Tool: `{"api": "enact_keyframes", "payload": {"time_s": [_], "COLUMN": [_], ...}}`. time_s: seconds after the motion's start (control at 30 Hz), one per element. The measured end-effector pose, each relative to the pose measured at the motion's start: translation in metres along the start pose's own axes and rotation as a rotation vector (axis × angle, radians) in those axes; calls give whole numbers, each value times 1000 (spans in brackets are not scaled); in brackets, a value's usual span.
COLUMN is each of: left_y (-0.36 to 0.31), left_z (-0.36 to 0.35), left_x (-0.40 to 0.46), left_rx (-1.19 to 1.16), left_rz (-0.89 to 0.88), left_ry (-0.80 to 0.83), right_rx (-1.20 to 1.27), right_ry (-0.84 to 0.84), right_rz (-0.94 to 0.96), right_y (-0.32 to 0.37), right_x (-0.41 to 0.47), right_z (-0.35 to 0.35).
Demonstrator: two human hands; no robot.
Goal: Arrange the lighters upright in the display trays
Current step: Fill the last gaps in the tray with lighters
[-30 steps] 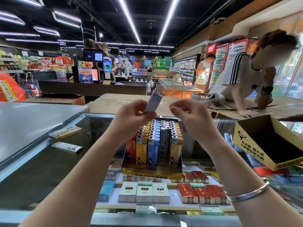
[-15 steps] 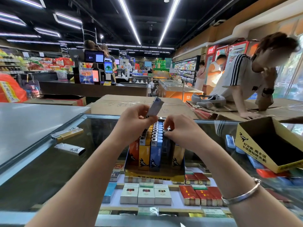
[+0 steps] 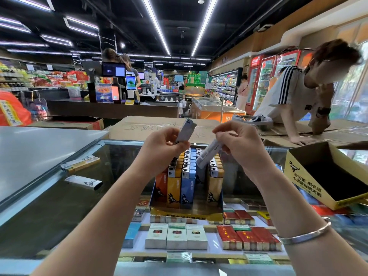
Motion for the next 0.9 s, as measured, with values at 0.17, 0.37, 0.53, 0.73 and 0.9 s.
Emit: {"api": "enact_keyframes", "payload": {"time_s": [0.17,0.37,0.53,0.73,0.9], "left_y": [0,1,1,2,2], "left_z": [-1,1,1,1,1], "left_x": [0,0,0,0,0], "left_rx": [-7,5,14,6,7], "left_rz": [0,6,7,13,15], "left_ry": [14,-16,-14,-14,-13], "right_rx": [763,882,193,-320,-467], "right_ry": [-114,-93,-143,-40,-26], "right_rz": [-217,-177,130,275,388], "right_y": [-19,-15,11,25,37], "right_x": [3,6,0,-5,-6], "right_z": [16,20,26,-3,-4]}}
Point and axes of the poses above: each hand's wrist, its own x-axis towards the middle knuckle, its own z-axis out of the back of the hand, y = z × x, the point moved 7 cm from there along x, towards the middle knuckle, and after that the axes turned 4 degrees about z, right-handed, at the moved point
